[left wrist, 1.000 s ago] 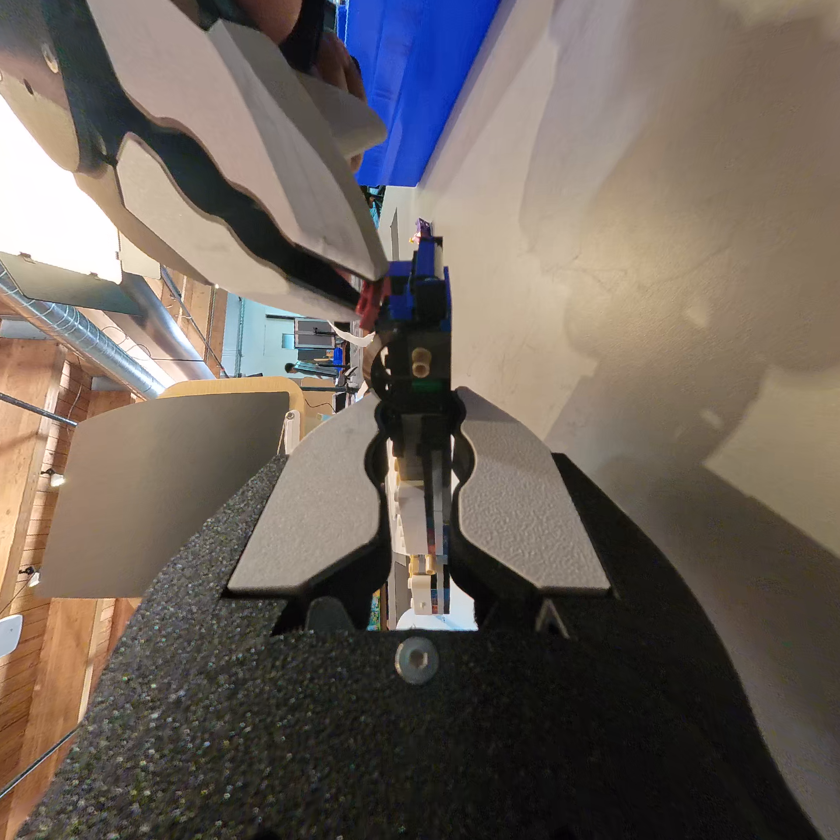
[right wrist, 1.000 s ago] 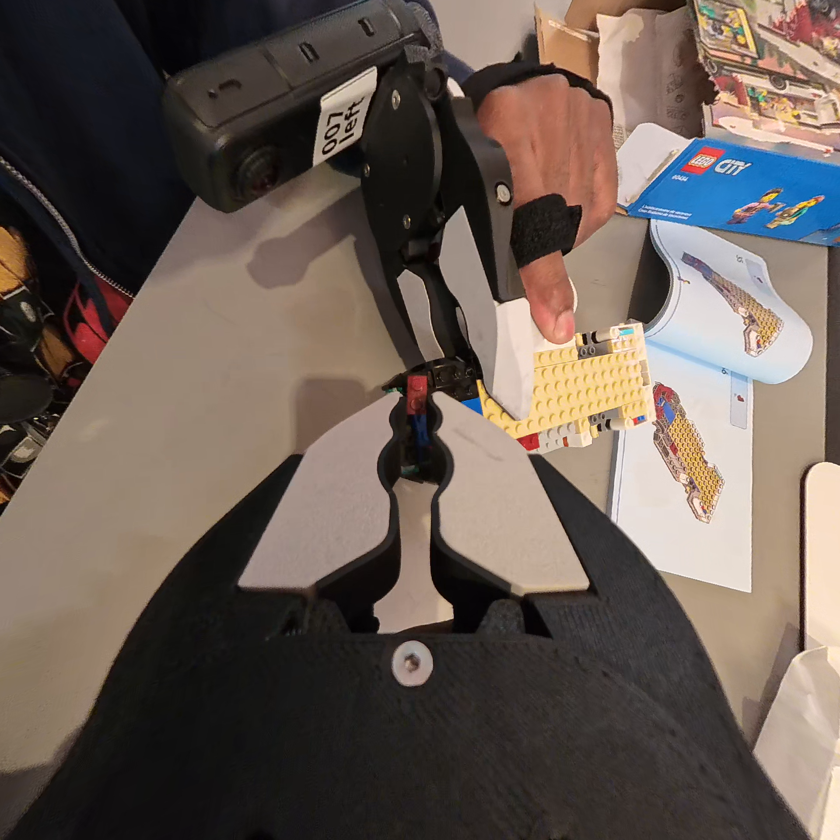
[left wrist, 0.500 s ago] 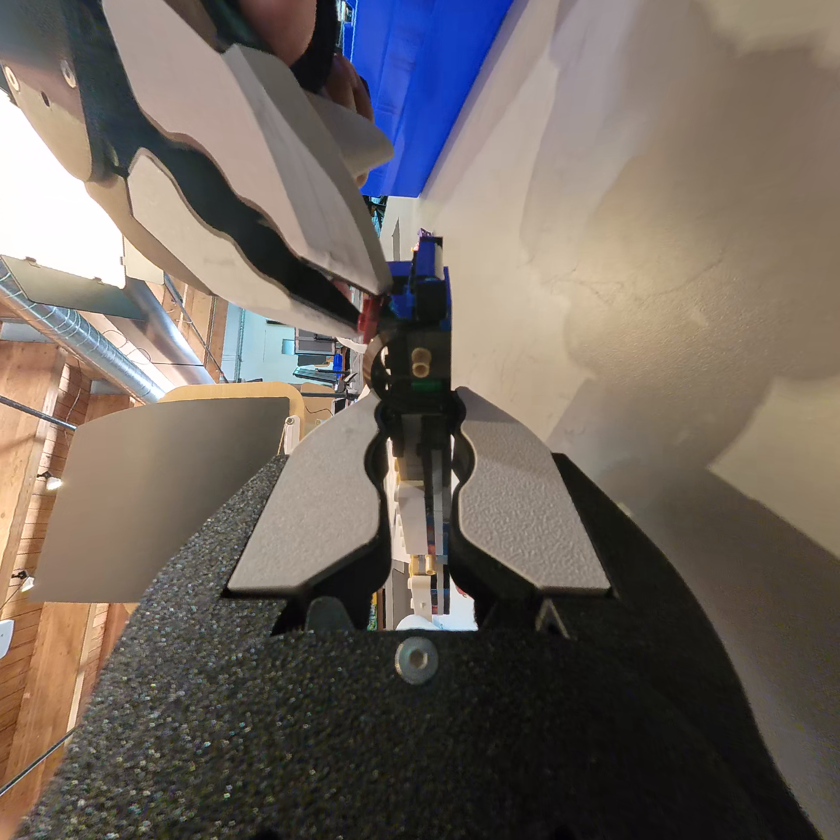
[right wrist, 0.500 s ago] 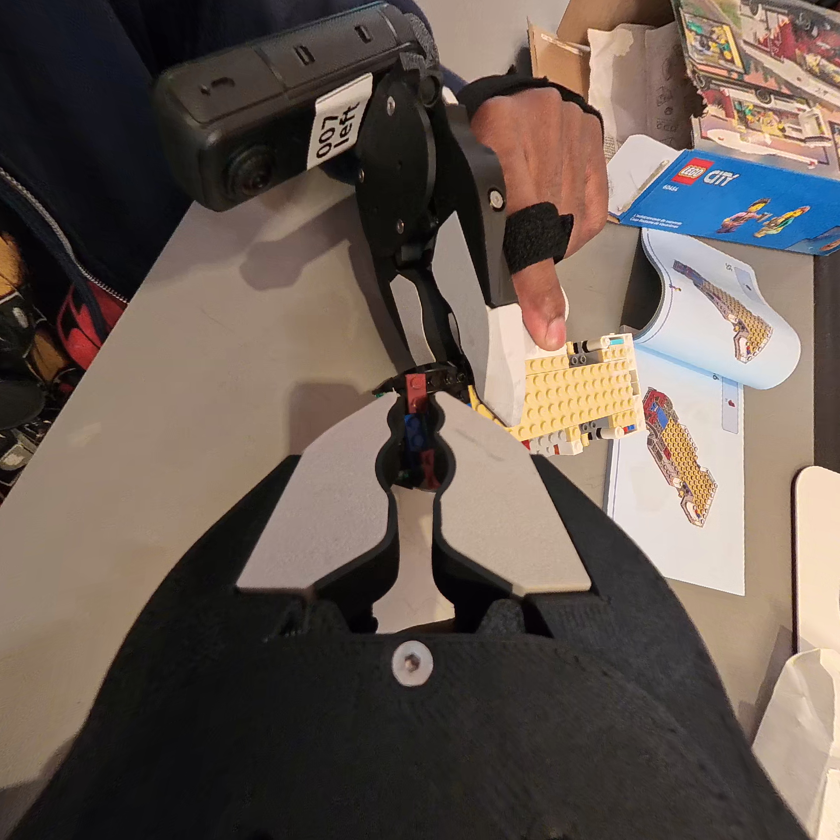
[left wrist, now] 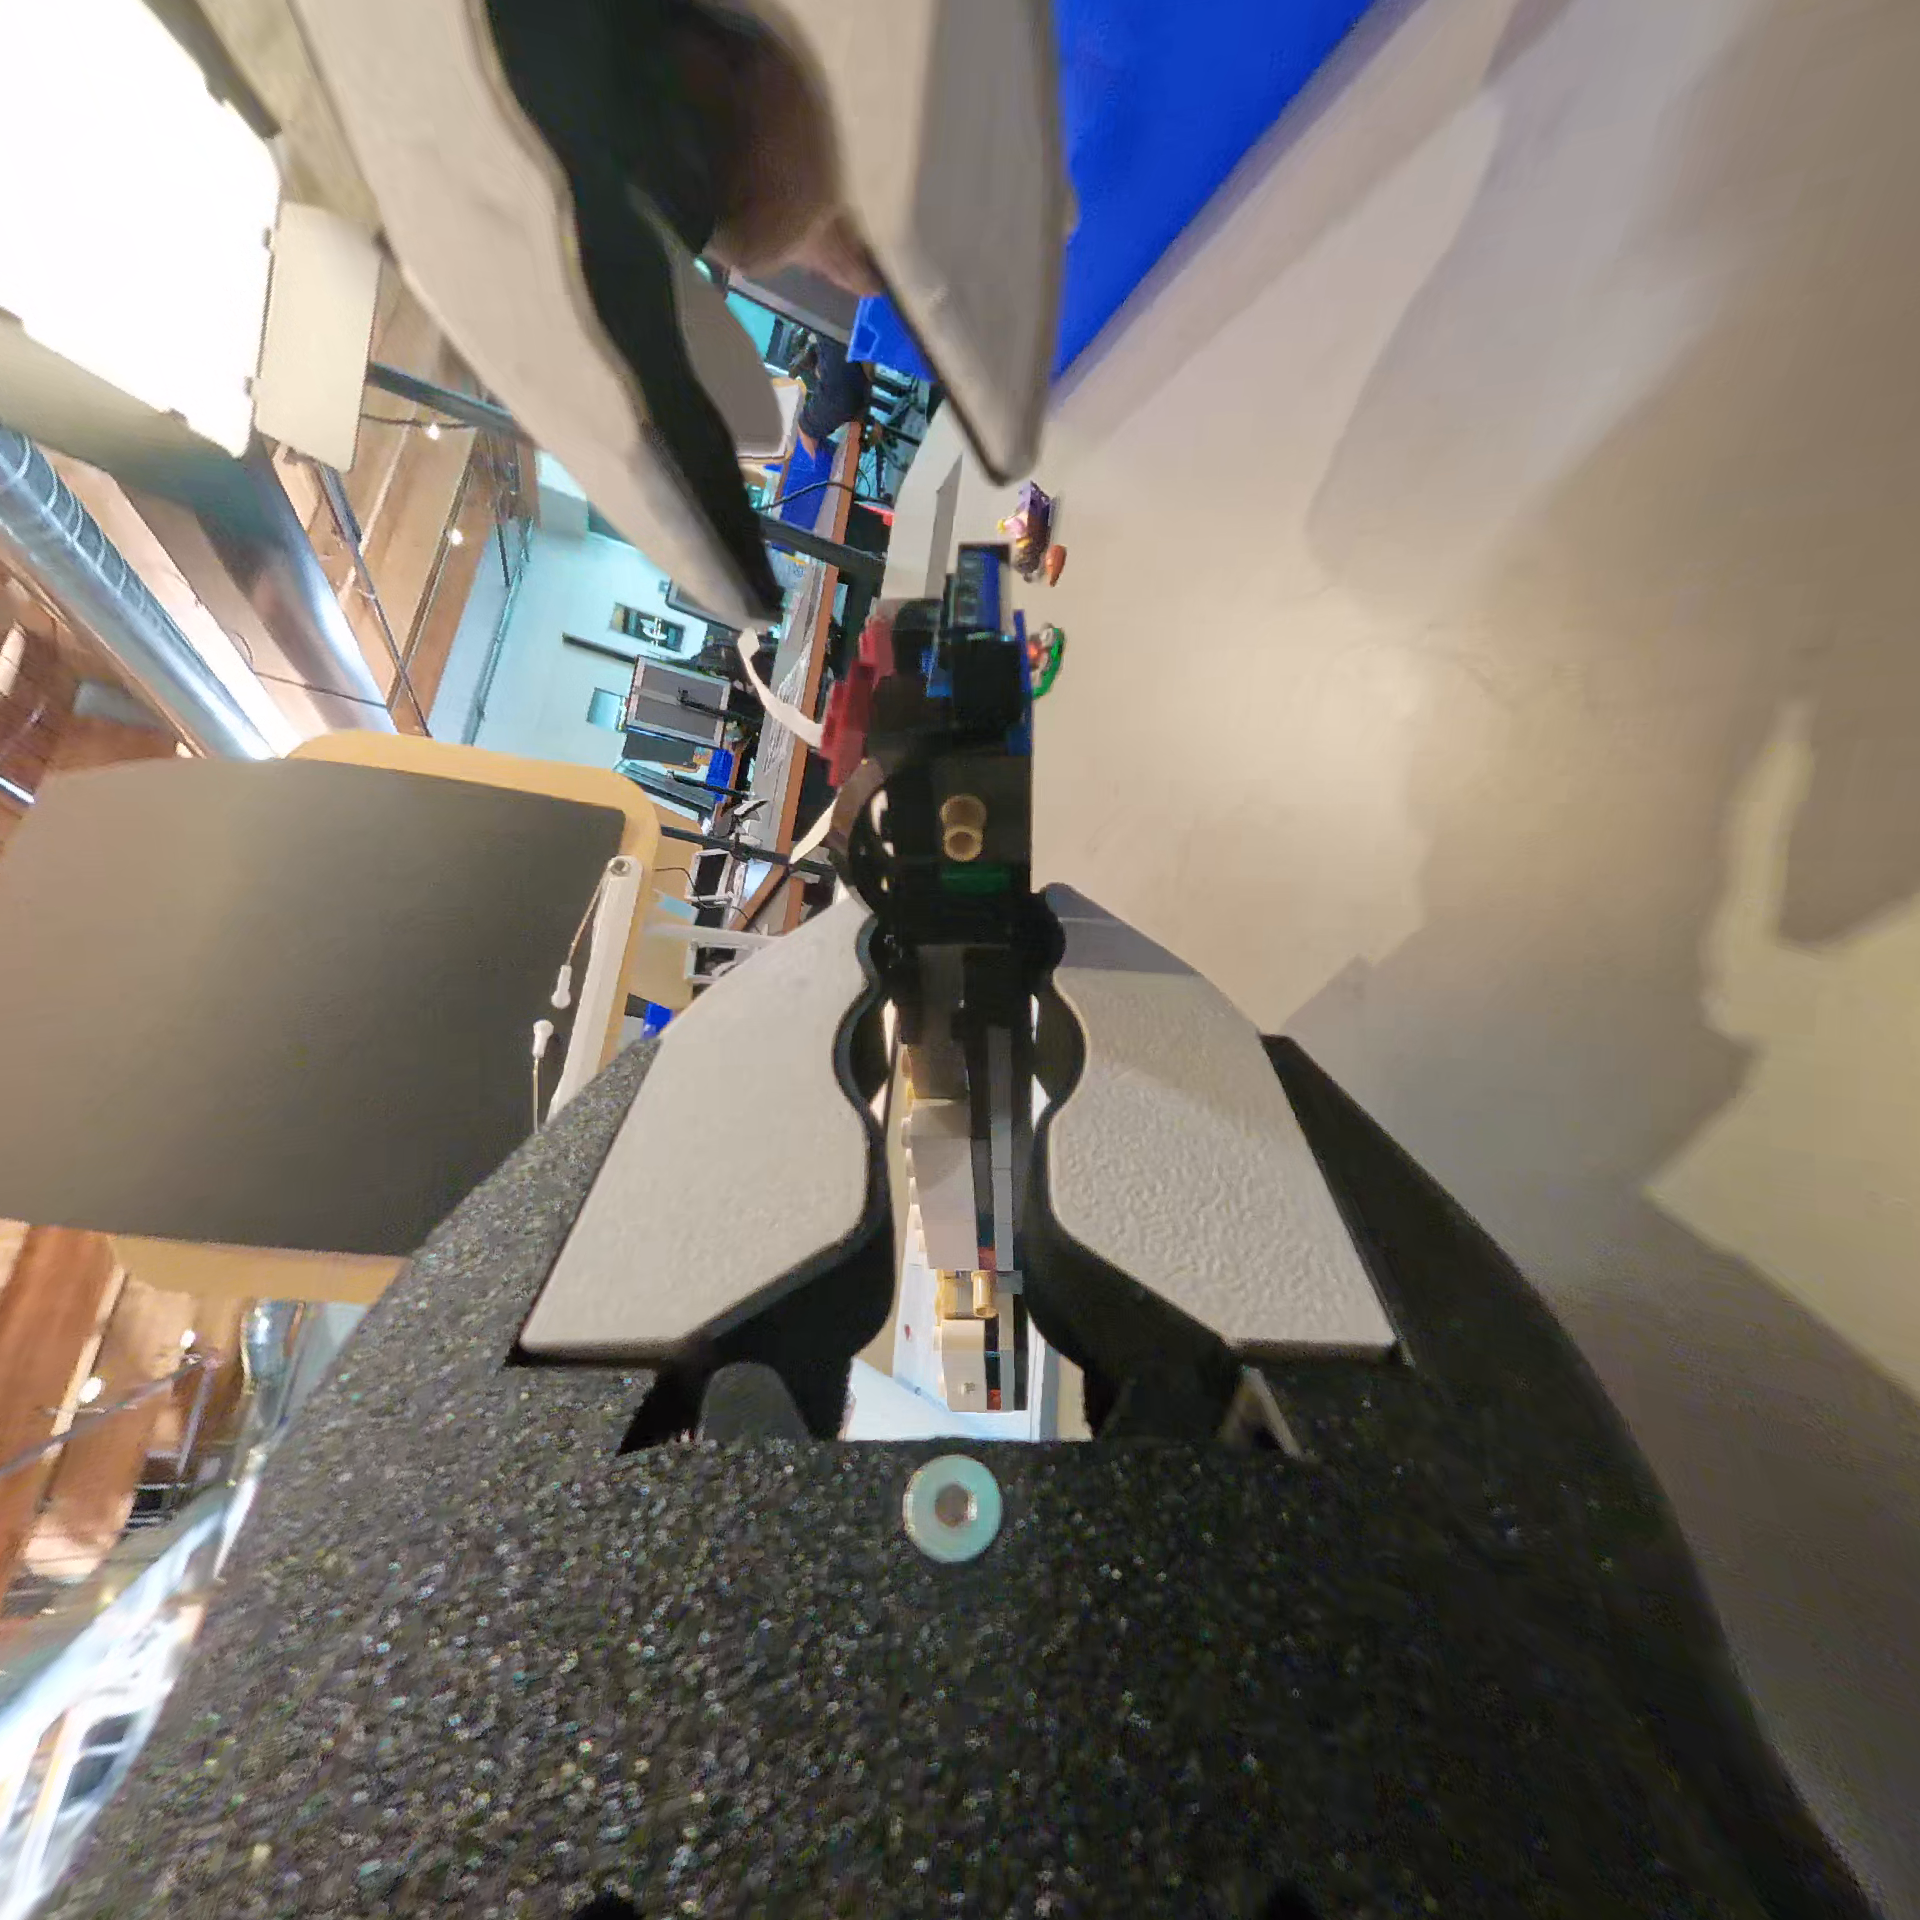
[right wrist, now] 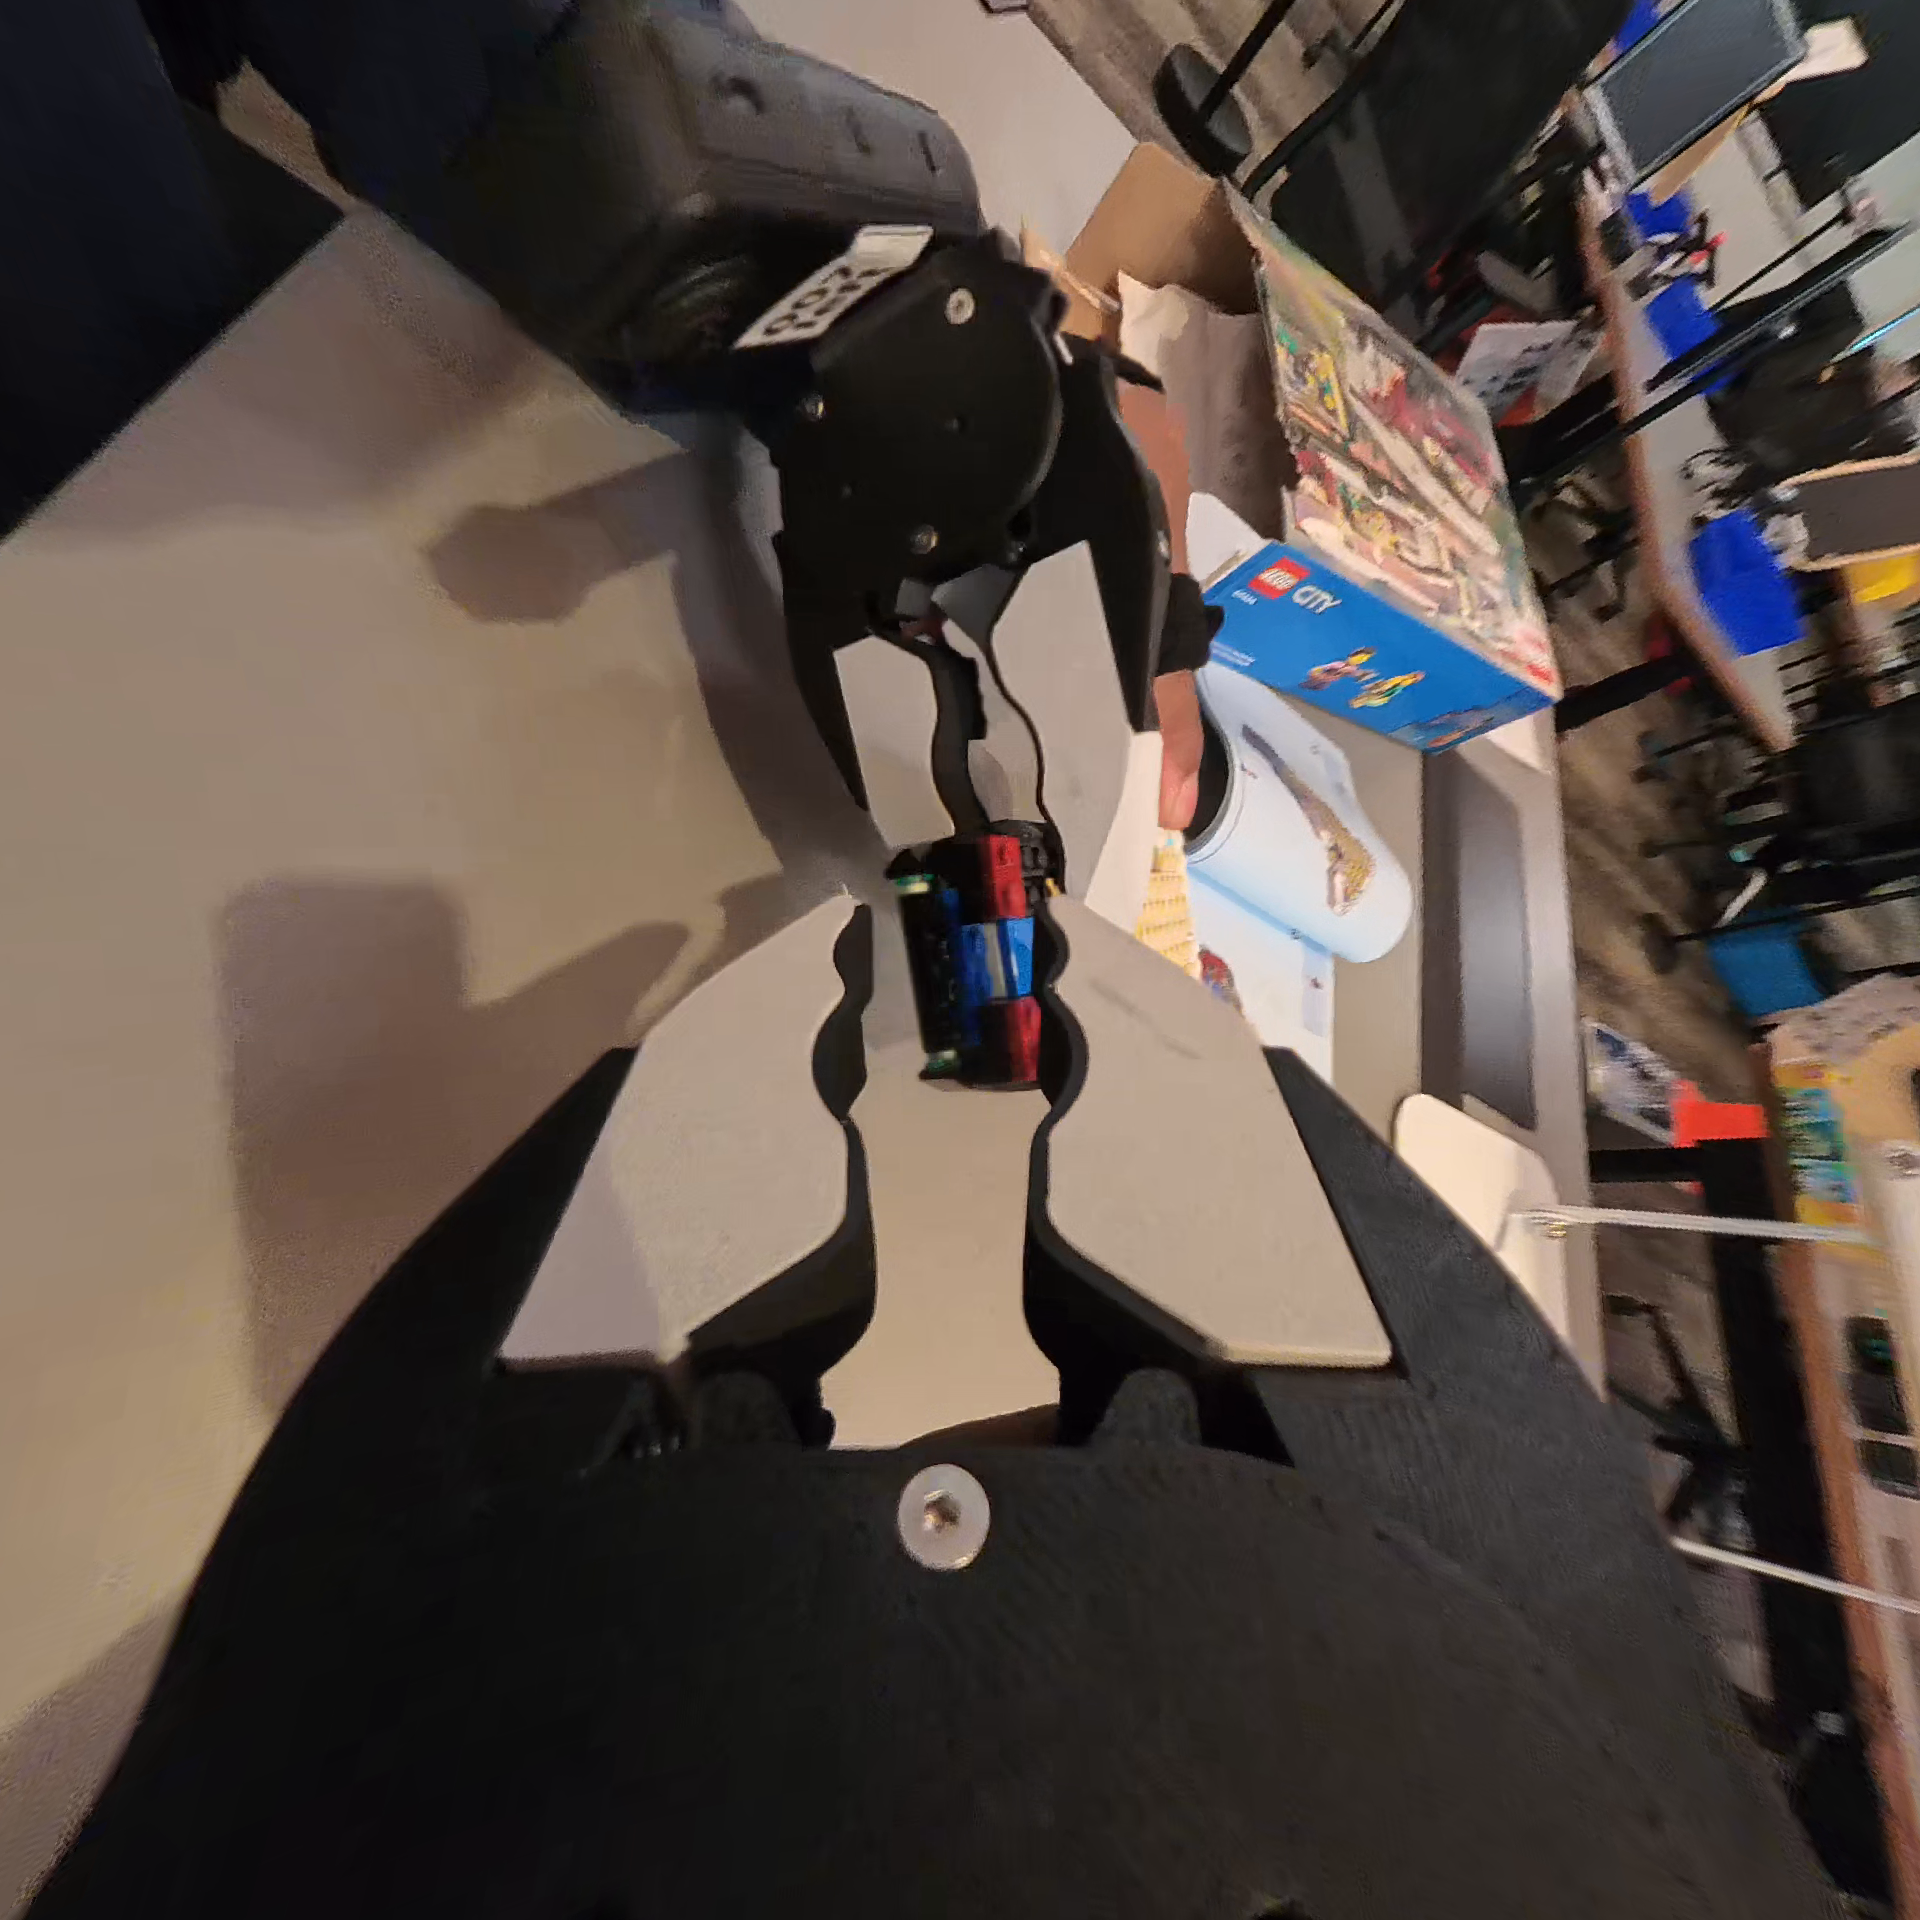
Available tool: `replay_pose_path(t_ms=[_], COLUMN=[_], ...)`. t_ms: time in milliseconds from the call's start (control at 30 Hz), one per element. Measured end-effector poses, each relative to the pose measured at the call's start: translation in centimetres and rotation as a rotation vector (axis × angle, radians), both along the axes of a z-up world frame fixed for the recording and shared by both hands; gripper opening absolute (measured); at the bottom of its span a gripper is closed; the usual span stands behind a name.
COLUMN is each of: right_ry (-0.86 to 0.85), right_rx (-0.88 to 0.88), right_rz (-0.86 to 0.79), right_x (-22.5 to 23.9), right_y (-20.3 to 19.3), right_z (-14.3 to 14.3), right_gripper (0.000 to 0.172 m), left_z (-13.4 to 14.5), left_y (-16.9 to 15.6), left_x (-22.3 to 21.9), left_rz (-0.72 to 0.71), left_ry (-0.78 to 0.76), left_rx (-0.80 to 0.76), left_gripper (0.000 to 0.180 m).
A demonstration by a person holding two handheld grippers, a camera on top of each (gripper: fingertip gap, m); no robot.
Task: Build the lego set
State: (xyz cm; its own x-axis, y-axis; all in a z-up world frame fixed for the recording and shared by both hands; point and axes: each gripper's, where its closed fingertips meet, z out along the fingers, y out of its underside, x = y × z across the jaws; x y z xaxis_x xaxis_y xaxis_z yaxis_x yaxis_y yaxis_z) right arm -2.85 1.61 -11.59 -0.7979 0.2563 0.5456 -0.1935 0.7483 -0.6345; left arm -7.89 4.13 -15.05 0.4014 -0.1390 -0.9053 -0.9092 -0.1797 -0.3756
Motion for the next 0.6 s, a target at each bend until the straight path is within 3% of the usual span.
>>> replay_pose_path(t_ms=[233,600], right_ry=[0.102,0.163], right_rx=[0.041,0.046], right_rz=[-0.012,-0.006], right_x=[-1.0,-1.4], right_y=[-1.0,-1.4], right_z=[-0.4,-0.4], right_gripper=[0.040,0.029], left_z=[0.6,0.6], left_y=[-0.2,-0.2], left_x=[-0.1,0.2], left_rz=[-0.007,-0.020], left_ry=[-0.051,-0.063], left_rx=[0.014,0.017], left_gripper=[0.024,0.024])
